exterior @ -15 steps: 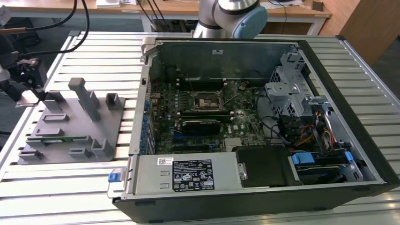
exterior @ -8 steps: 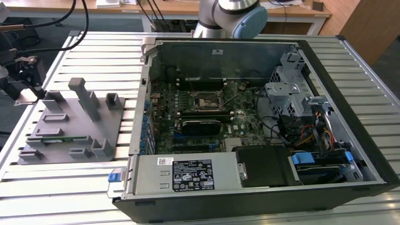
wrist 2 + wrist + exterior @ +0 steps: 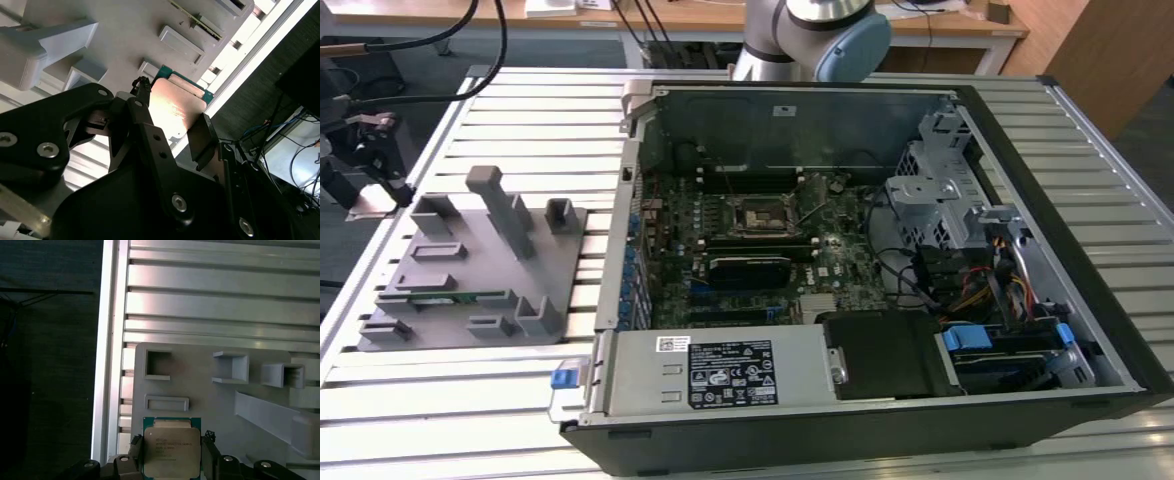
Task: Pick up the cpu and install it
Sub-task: 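Pick up the cpu and move it towards the insertion slot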
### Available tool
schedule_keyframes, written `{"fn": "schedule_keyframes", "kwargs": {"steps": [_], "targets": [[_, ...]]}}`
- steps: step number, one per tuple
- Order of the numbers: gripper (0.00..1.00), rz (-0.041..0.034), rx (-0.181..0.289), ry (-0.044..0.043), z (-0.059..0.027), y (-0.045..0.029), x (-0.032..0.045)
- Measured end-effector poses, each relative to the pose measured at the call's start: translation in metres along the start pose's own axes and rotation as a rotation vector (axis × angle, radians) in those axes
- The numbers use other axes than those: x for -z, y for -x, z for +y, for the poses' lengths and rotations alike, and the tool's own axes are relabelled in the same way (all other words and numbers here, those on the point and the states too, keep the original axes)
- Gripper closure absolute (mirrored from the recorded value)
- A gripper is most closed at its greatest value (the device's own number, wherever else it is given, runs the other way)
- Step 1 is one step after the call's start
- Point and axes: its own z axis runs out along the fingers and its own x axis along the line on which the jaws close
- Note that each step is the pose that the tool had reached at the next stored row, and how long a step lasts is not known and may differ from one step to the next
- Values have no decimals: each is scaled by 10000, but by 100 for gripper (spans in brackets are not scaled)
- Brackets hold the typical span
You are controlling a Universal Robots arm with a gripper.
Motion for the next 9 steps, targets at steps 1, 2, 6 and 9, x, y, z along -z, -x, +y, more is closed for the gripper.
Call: {"fn": "schedule_keyframes", "kwargs": {"steps": [1, 2, 6, 9], "targets": [[46, -3, 0, 0, 0, 0, 10], [46, -4, 0, 0, 1, 0, 19], [46, -11, 0, 0, 4, 0, 55], [46, -18, 0, 0, 6, 0, 81]]}}
